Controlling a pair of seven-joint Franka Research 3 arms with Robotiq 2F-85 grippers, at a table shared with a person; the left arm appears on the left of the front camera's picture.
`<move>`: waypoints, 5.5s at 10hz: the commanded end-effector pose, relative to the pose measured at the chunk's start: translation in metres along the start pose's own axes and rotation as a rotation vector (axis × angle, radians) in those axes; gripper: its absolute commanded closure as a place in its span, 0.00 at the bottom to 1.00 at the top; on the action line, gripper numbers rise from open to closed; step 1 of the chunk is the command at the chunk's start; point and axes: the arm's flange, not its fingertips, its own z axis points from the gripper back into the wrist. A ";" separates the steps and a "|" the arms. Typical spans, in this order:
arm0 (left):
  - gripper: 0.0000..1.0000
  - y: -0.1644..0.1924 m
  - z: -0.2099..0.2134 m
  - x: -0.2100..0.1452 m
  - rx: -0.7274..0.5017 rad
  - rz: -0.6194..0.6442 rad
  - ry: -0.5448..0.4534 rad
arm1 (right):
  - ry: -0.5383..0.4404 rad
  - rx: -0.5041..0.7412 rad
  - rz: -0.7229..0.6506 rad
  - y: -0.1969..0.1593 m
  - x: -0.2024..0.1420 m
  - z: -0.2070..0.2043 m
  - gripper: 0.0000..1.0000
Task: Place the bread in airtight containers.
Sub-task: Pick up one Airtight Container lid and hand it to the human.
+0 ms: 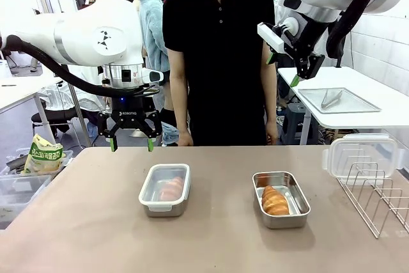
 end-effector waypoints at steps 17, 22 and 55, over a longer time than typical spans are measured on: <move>0.00 0.002 0.002 -0.001 0.001 0.003 0.004 | 0.038 0.348 -0.513 0.152 -0.213 -0.093 0.00; 0.00 0.002 0.002 -0.001 0.001 0.003 0.004 | 0.021 0.384 -0.464 0.143 -0.219 -0.097 0.00; 0.00 0.002 0.002 -0.001 0.001 0.003 0.004 | -0.080 0.561 -0.511 0.156 -0.228 -0.168 1.00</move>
